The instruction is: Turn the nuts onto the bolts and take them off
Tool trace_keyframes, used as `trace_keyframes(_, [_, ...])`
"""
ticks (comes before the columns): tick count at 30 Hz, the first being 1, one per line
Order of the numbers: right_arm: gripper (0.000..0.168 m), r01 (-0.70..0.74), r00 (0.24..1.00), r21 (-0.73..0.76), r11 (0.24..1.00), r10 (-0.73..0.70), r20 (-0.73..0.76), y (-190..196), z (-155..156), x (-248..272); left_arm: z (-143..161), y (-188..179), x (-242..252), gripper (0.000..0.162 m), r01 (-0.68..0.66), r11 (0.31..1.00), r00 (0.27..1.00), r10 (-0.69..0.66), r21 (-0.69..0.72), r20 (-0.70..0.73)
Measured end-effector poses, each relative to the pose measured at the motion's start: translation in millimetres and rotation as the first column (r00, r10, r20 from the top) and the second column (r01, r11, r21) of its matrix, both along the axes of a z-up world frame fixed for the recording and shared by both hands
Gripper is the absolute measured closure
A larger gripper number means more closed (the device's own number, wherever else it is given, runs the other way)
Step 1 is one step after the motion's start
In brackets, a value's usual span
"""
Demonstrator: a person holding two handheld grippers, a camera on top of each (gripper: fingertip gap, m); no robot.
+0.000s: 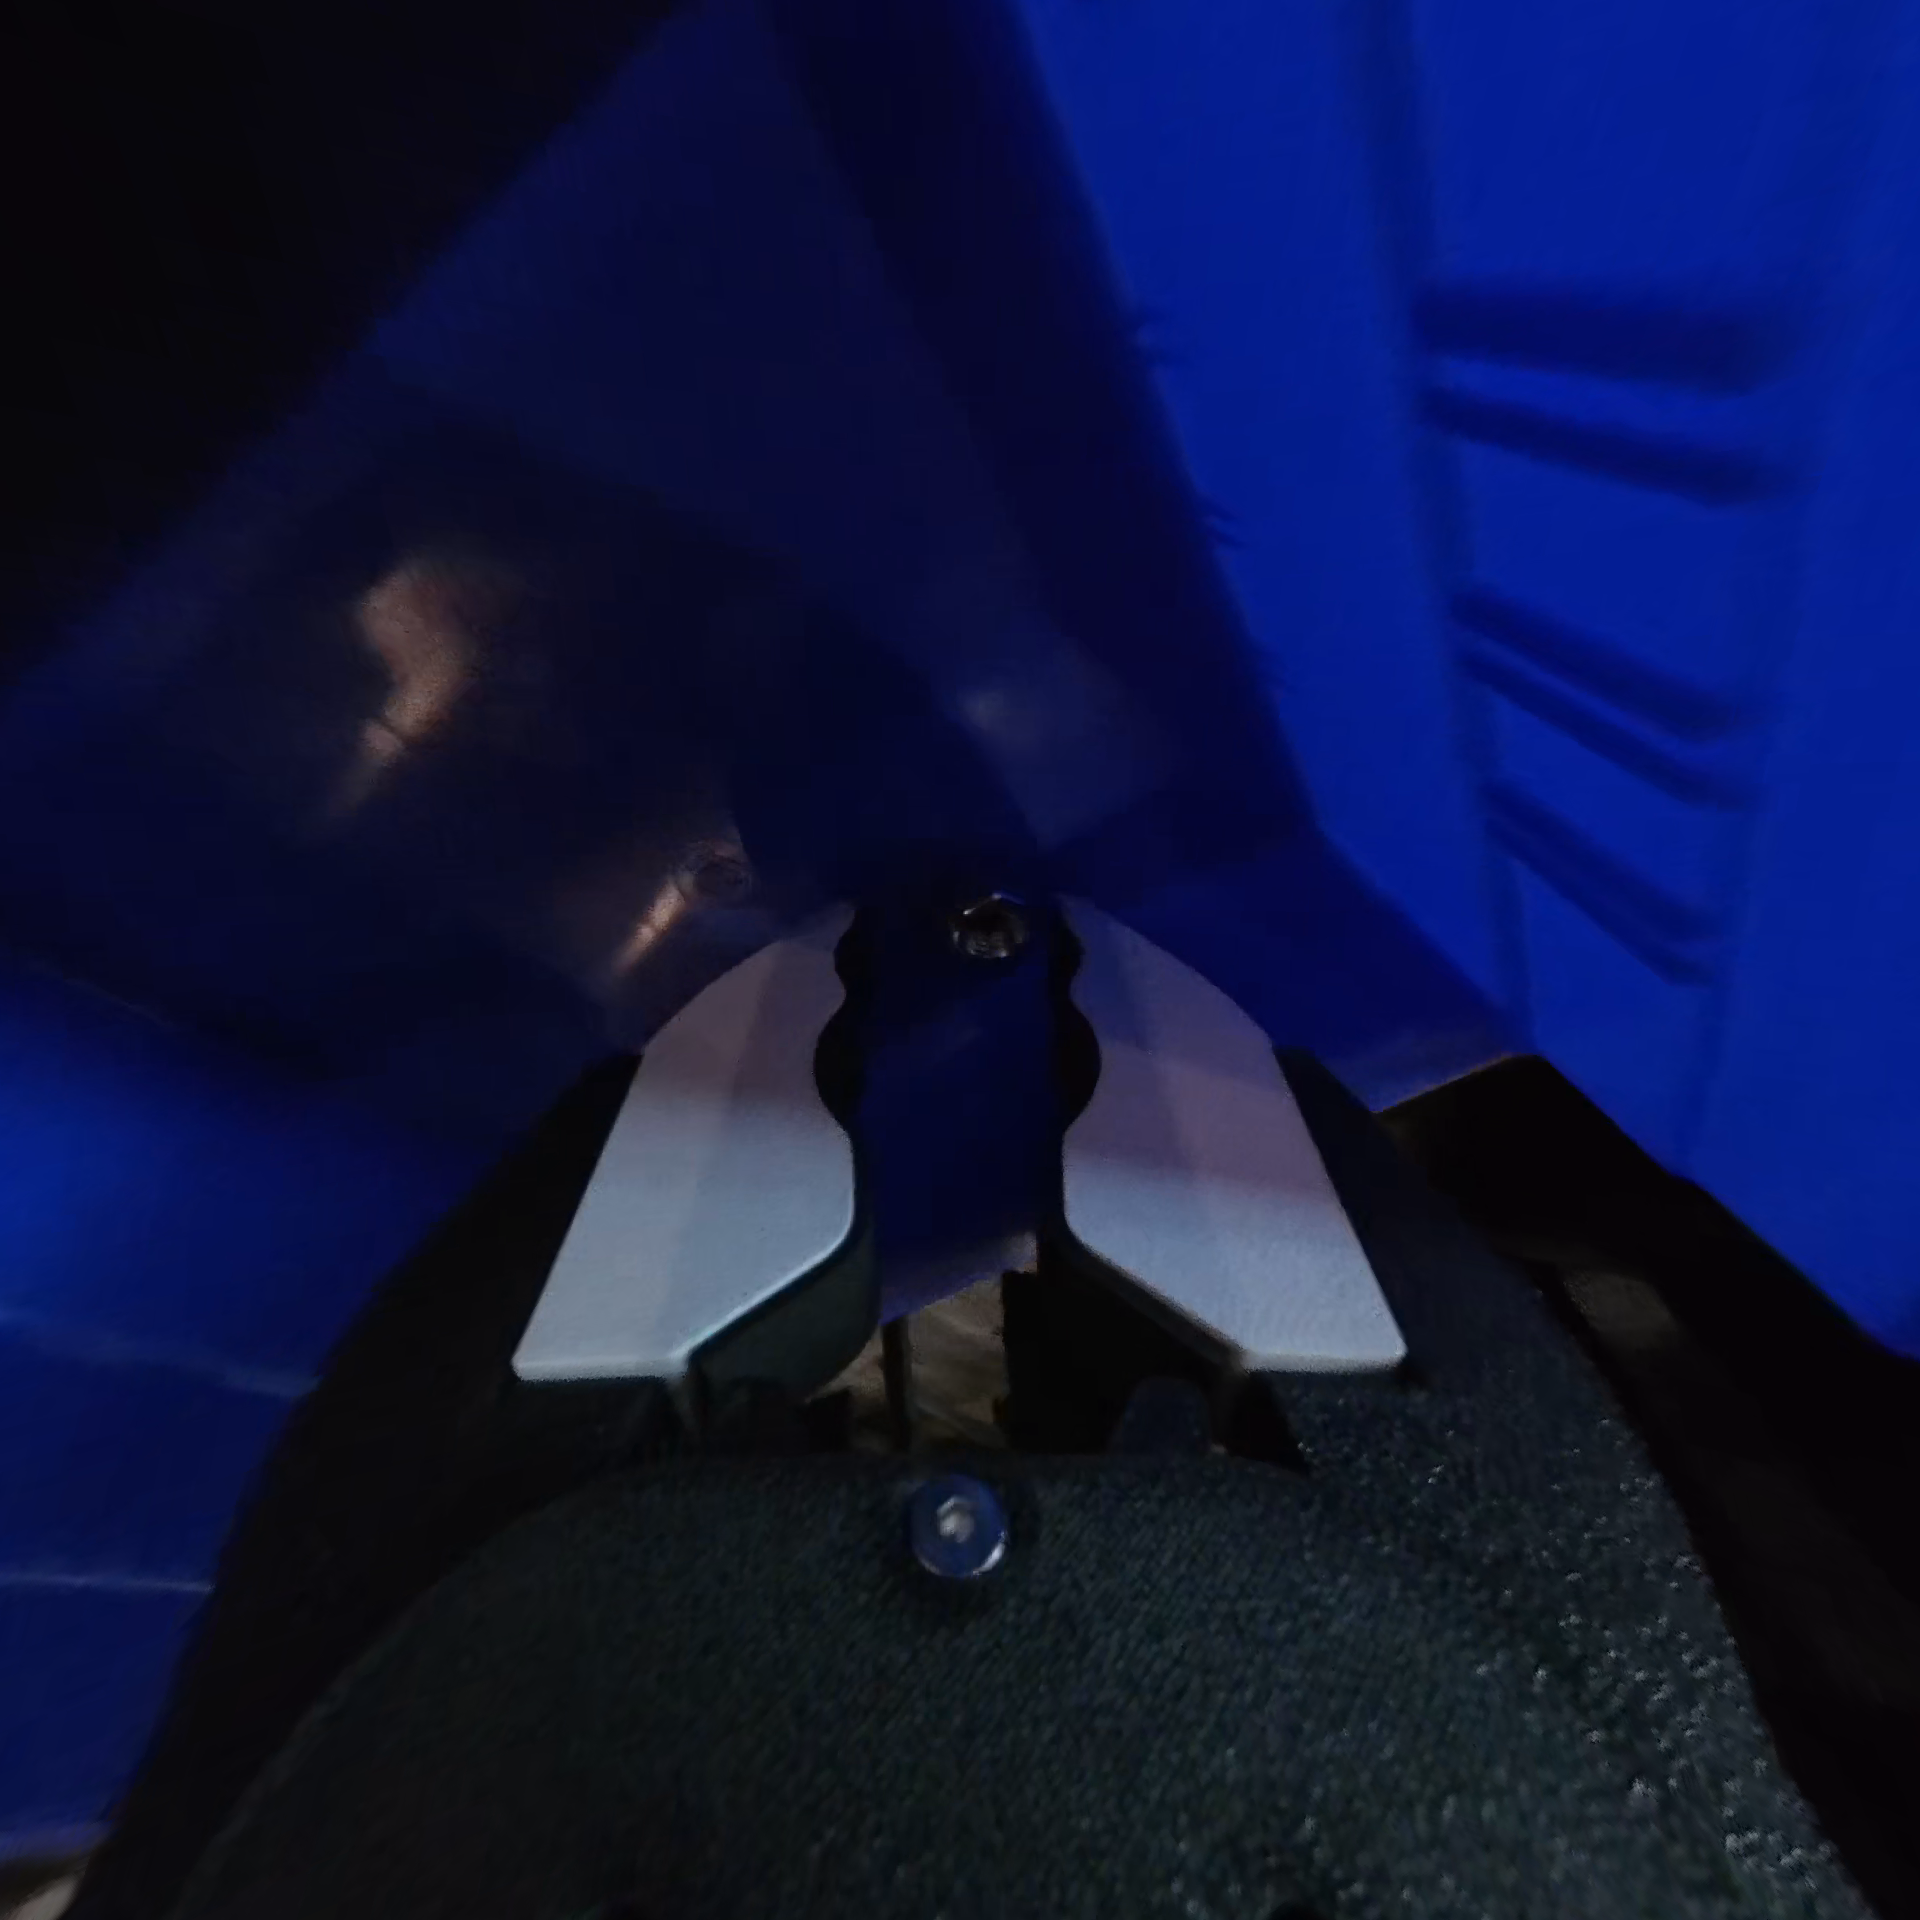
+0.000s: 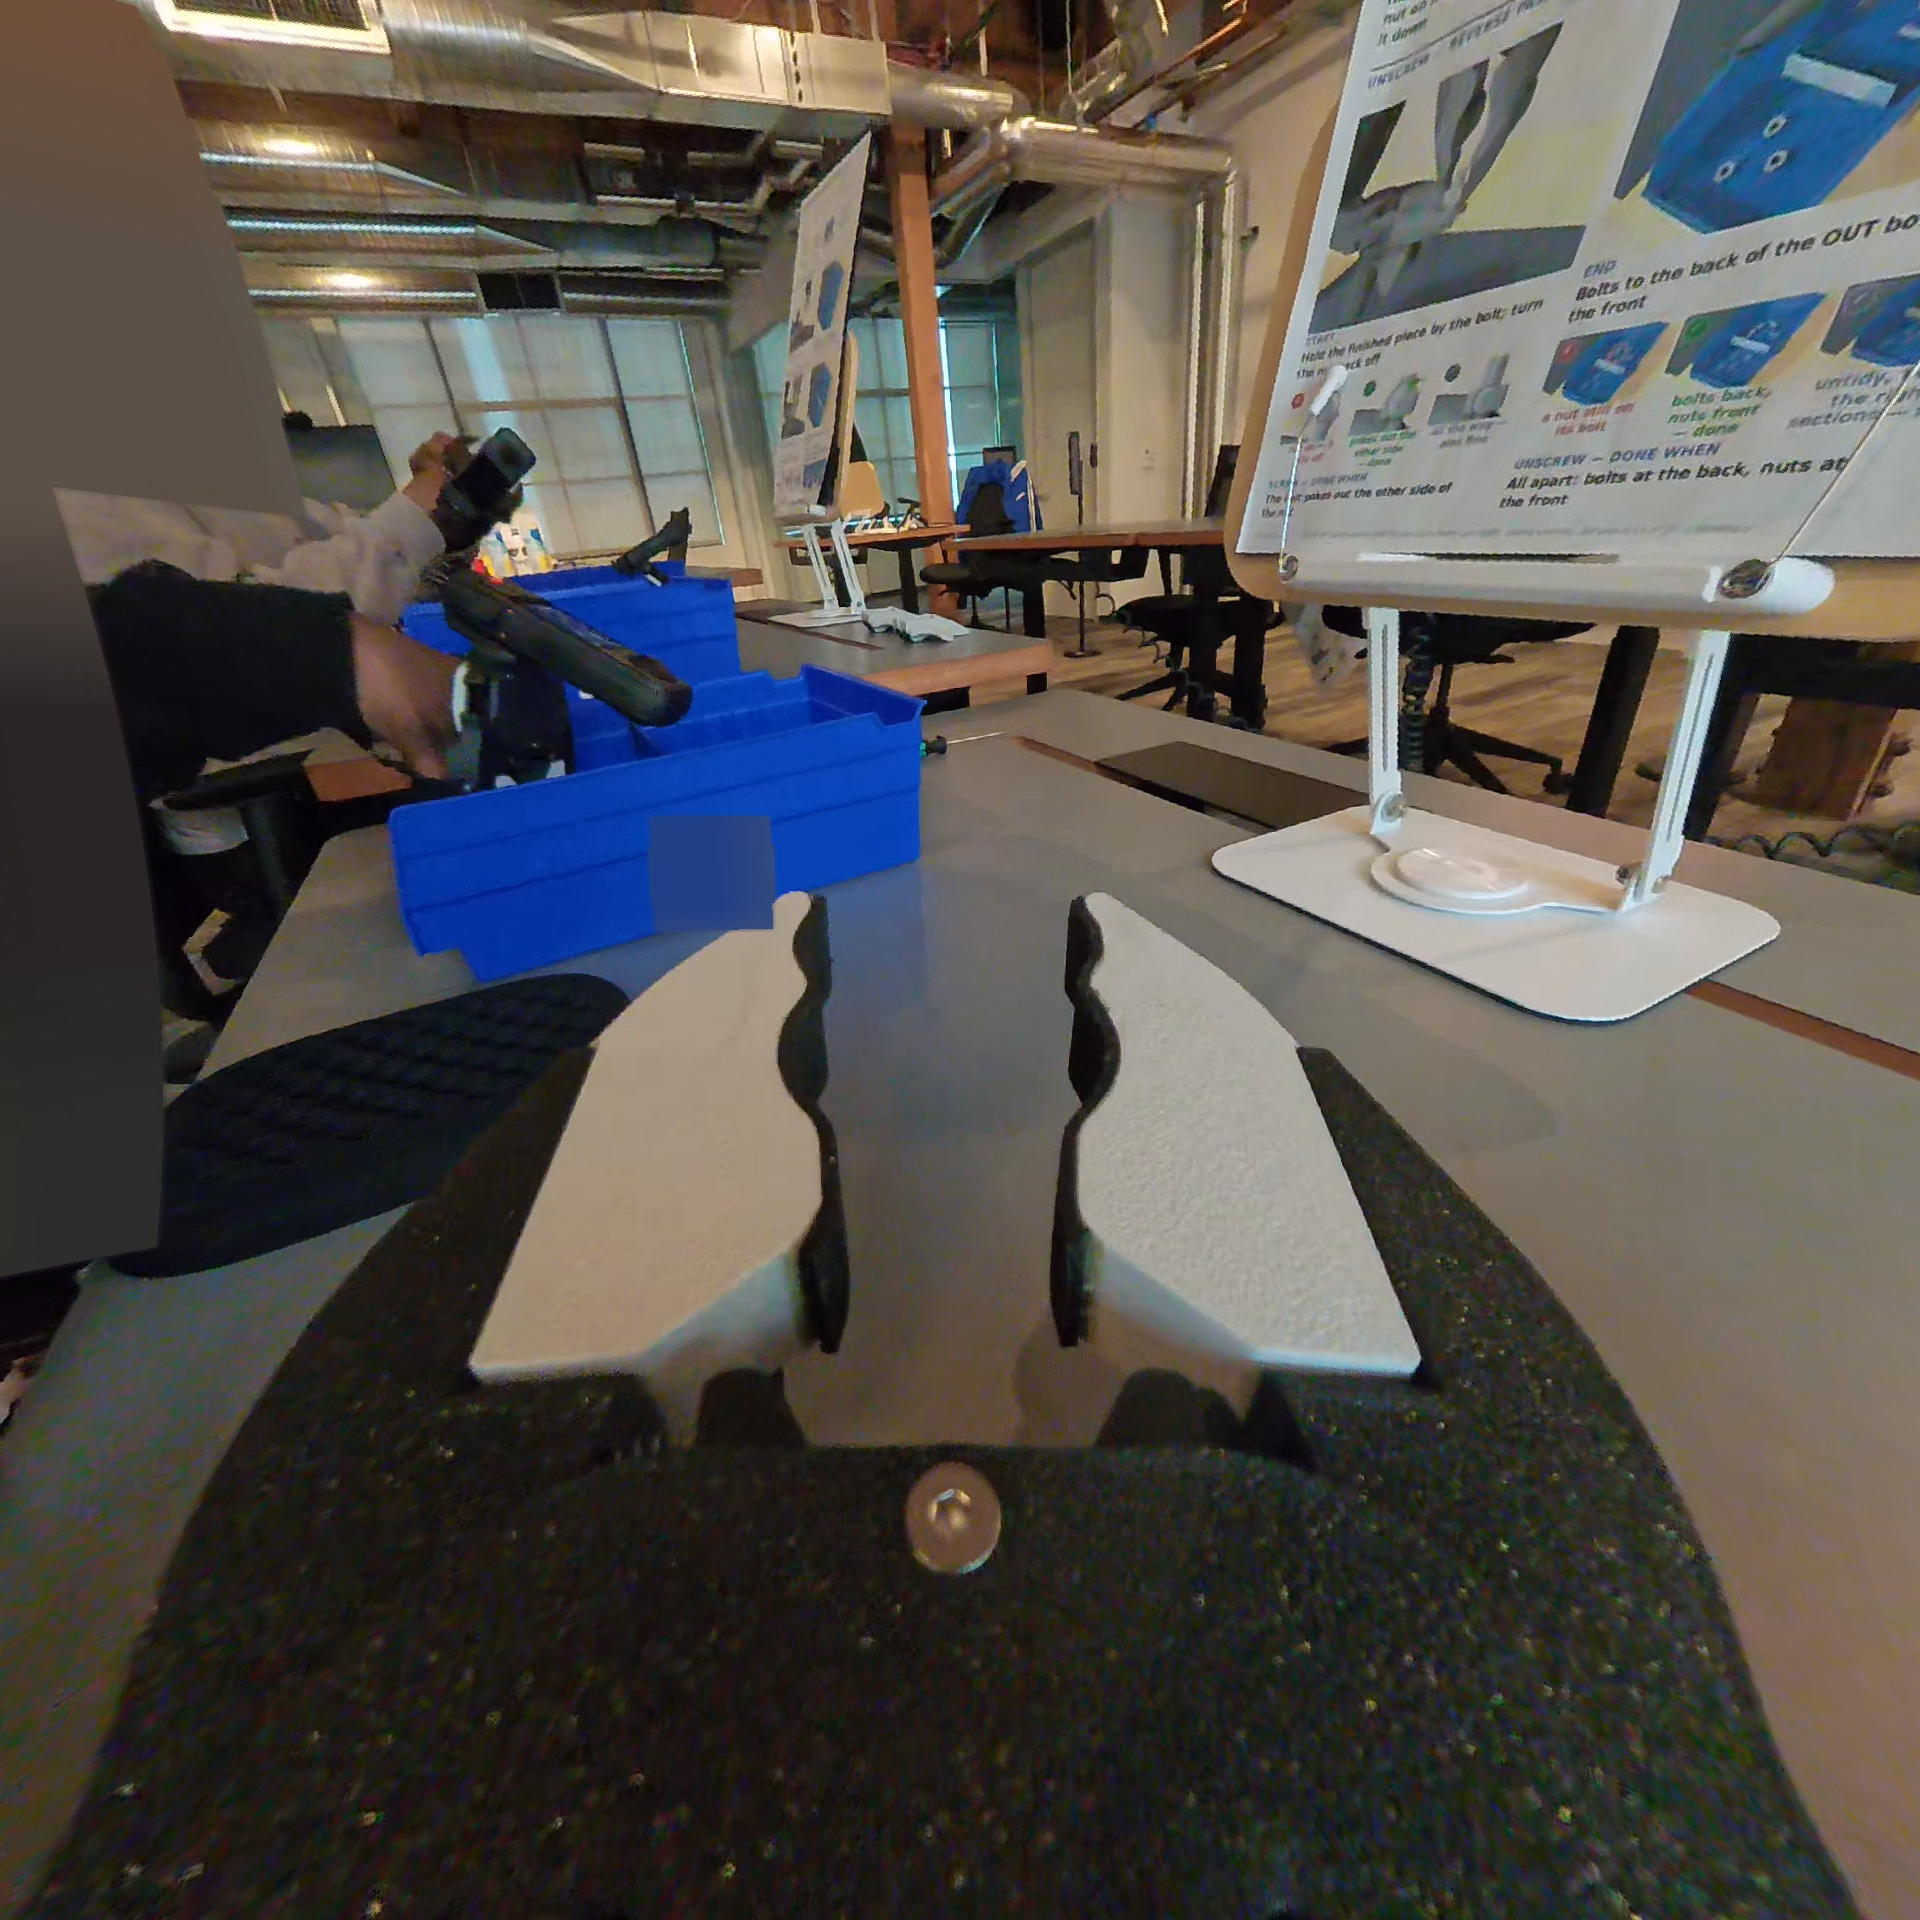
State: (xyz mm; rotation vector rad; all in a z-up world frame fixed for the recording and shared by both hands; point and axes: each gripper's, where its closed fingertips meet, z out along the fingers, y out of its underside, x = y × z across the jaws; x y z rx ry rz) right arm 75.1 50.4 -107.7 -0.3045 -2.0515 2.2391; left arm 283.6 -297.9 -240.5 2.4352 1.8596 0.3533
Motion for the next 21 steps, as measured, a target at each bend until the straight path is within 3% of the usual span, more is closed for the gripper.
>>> trace_keyframes(7, [0.124,0.019,1.0,-0.011,1.0,-0.019,-0.002,2.5,2.2,-3.4,-1.8,-6.1,3.1,0.139,-0.001,0.999,0.998,0.004,-0.033,0.07])
trace_keyframes(15, [0.124,0.03,1.0,-0.021,0.999,-0.03,0.001,3.5,3.0,-5.5,-1.7,-9.7,-0.8,0.144,0.016,1.0,1.0,-0.016,-0.003,0.011])
trace_keyframes(18, [0.124,0.025,1.0,-0.01,1.0,-0.025,0.001,2.1,1.1,-4.8,10.8,-13.5,-1.9,0.144,0.021,1.0,1.0,-0.02,0.015,-0.022])
trace_keyframes(21, [0.124,0.023,1.0,-0.008,1.0,-0.023,-0.006,1.8,1.5,-3.7,42.6,-22.8,-5.2,0.145,0.037,0.998,0.996,-0.04,-0.042,-0.08])
